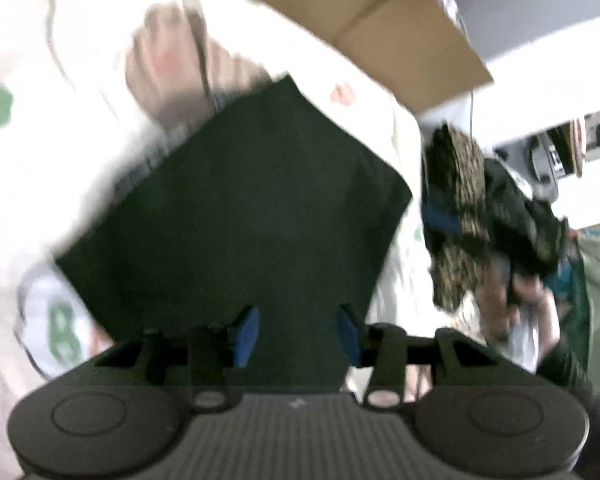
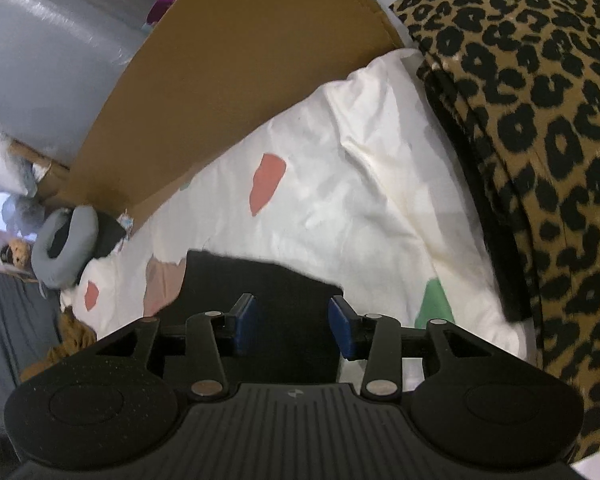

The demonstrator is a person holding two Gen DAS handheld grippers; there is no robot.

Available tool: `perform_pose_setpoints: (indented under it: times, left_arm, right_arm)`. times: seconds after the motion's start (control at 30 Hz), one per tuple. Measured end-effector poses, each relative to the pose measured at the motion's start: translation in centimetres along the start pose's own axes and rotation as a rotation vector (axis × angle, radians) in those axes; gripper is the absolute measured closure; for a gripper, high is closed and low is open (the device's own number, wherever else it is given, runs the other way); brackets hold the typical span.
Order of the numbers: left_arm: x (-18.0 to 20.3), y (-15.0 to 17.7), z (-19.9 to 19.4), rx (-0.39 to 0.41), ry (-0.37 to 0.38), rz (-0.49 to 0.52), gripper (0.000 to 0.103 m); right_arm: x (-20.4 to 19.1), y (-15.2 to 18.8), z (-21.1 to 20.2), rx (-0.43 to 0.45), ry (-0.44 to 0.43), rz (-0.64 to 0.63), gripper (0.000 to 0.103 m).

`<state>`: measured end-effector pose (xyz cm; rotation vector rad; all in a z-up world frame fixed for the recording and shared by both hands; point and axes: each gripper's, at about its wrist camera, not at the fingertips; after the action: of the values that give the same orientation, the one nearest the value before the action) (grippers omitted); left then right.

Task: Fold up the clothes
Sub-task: 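Open both grippers and regrasp the folded black jacket edge, then grasp the folded black jacket with both grippers and lift it off the duvet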

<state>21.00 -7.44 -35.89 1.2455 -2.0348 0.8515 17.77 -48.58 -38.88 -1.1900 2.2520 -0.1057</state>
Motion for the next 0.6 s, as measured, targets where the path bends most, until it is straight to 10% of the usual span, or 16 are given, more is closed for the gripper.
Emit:
perform_pose_setpoints:
  times: [0.17,0.33,0.6]
  left_arm:
    - [-0.5,-3.2,-1.1,0.058,-0.038,0.054,0.053]
    - [-0.3,-5.3,0.0,0.102,-0.032,0.146,0.025]
    - [-1.0,-7.0,3.1,0.081,-0.098,0.283,0.021]
  right_arm:
    - [0.4,1.6,-0.1,-0.033,-0.032,0.011,0.056]
    - [0.4,3.3,-0.3,-0.045,-0.030,-0.009,0.055]
    - [-0.2,6.6,0.7,-0.114,-0.045,-0.049,0.053]
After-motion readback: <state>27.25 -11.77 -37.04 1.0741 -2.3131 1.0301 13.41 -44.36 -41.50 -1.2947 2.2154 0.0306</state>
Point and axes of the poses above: each gripper's, at about its wrist camera, not at the fingertips, and z roughly the way its jaws point, x to its right, y to its underside, and after that the axes turned 14 degrees about y, right-handed
